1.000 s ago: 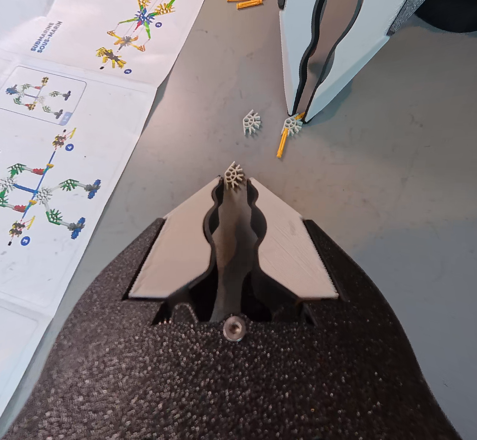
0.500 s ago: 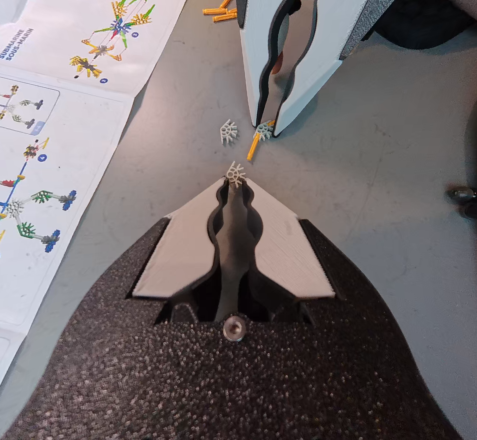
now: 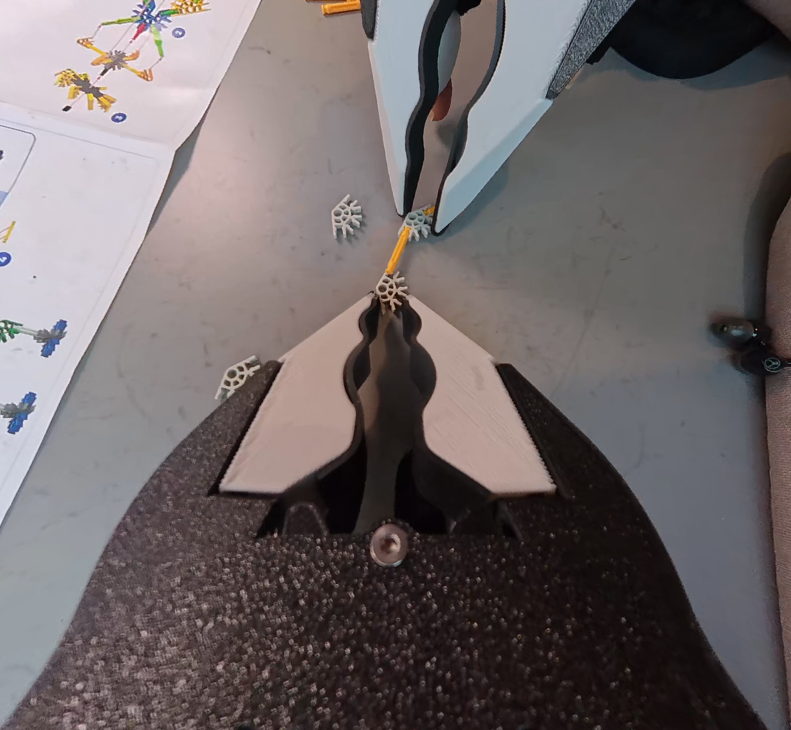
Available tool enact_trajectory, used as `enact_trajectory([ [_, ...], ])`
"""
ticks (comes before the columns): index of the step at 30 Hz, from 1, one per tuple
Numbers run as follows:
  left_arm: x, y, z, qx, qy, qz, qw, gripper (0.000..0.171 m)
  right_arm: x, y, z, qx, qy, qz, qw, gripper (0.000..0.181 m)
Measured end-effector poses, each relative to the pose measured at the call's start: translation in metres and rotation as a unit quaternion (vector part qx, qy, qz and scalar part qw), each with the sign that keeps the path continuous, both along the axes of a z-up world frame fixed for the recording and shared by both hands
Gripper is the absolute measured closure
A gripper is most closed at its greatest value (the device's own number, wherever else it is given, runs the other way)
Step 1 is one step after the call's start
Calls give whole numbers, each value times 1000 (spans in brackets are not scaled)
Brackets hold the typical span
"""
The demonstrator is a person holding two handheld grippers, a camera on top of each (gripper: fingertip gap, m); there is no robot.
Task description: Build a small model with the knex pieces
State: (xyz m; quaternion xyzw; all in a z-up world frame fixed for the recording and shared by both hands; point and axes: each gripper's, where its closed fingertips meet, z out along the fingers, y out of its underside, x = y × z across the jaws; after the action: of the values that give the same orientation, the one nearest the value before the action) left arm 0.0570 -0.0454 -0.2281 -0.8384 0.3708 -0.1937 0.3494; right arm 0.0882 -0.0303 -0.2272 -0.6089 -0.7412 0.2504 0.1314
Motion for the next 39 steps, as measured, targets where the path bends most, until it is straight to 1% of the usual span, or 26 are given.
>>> enact_trajectory([
  [14,1,0,0,-8,-1,21,1000,161,-1,-2,0,1,-3,-6,1000,167],
  [16,1,0,0,-9,-1,23,1000,161,-4,-1,4,1,9,-7,1000,164],
  [18,1,0,0,-9,0,24,1000,161,-11,0,11,11,39,0,999,164],
  [19,1,0,0,-9,1,25,1000,161,-15,1,15,20,57,6,998,167],
  [21,1,0,0,-10,1,27,1000,161,-21,3,18,37,81,10,996,179],
  [24,1,0,0,-10,0,29,1000,161,-27,-3,17,34,91,19,995,181],
  [28,1,0,0,-9,3,31,999,161,-27,-4,5,47,68,24,996,181],
  [34,1,1,0,-11,0,33,999,161,-27,-6,2,17,33,3,999,181],
  [39,2,1,1,-14,-8,37,999,162,-27,-7,1,35,-31,35,998,181],
])
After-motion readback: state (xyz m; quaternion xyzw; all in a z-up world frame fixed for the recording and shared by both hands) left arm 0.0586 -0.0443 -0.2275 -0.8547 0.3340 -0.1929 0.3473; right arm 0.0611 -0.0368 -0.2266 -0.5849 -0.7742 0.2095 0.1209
